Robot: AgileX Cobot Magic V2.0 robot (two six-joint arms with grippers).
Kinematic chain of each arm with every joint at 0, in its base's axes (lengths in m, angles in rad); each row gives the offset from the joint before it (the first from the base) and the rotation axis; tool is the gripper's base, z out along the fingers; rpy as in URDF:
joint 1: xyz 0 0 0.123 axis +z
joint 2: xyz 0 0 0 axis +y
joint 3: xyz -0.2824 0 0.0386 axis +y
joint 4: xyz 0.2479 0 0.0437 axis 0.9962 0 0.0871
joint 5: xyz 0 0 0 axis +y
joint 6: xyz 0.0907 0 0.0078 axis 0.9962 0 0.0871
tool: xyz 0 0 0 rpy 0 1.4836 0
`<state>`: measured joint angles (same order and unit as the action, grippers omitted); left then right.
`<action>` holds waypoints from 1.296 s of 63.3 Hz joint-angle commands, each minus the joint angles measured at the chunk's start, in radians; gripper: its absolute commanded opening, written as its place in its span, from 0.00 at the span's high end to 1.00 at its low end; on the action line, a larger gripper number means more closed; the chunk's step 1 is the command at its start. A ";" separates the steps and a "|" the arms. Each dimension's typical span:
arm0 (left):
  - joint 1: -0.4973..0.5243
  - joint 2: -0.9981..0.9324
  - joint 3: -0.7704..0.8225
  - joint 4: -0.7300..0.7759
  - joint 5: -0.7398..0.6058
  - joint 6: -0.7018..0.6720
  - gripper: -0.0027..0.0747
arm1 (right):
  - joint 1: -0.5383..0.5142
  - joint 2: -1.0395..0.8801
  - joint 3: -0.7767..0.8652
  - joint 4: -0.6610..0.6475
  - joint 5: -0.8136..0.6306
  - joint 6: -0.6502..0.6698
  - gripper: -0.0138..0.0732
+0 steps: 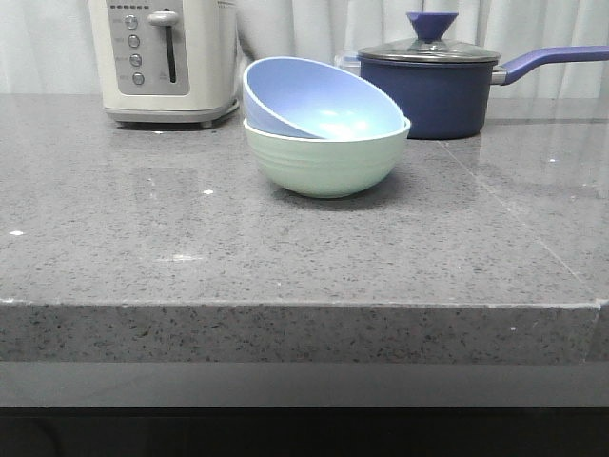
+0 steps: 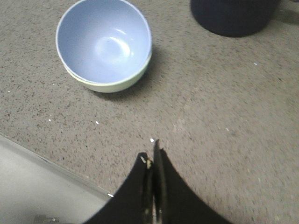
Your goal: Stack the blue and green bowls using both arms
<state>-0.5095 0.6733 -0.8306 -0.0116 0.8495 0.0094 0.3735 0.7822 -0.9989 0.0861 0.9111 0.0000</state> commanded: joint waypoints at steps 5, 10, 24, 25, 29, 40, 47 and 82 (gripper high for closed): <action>-0.007 0.004 -0.024 0.000 -0.111 -0.009 0.51 | -0.001 -0.142 0.057 -0.025 -0.049 0.021 0.90; -0.007 0.004 -0.024 0.000 -0.123 -0.009 0.51 | -0.001 -0.186 0.086 -0.025 -0.046 0.021 0.90; -0.007 0.004 -0.024 0.000 -0.154 -0.009 0.64 | -0.001 -0.234 0.117 -0.024 -0.039 0.021 0.90; -0.007 0.004 -0.024 0.000 -0.154 -0.009 0.66 | -0.001 -0.234 0.117 -0.024 -0.039 0.021 0.90; -0.007 0.004 -0.024 0.000 -0.154 -0.009 0.76 | -0.001 -0.234 0.117 -0.024 -0.043 0.021 0.90; -0.007 0.004 -0.024 0.000 -0.150 -0.009 0.99 | -0.001 -0.234 0.117 -0.024 -0.045 0.021 0.90; -0.007 0.004 -0.024 0.000 -0.150 -0.009 0.99 | -0.001 -0.234 0.117 -0.024 -0.045 0.021 0.90; -0.007 -0.018 0.025 0.000 -0.159 -0.009 0.99 | -0.001 -0.234 0.117 -0.024 -0.044 0.021 0.90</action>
<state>-0.5095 0.6693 -0.8032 -0.0116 0.7700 0.0094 0.3735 0.5467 -0.8586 0.0740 0.9340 0.0164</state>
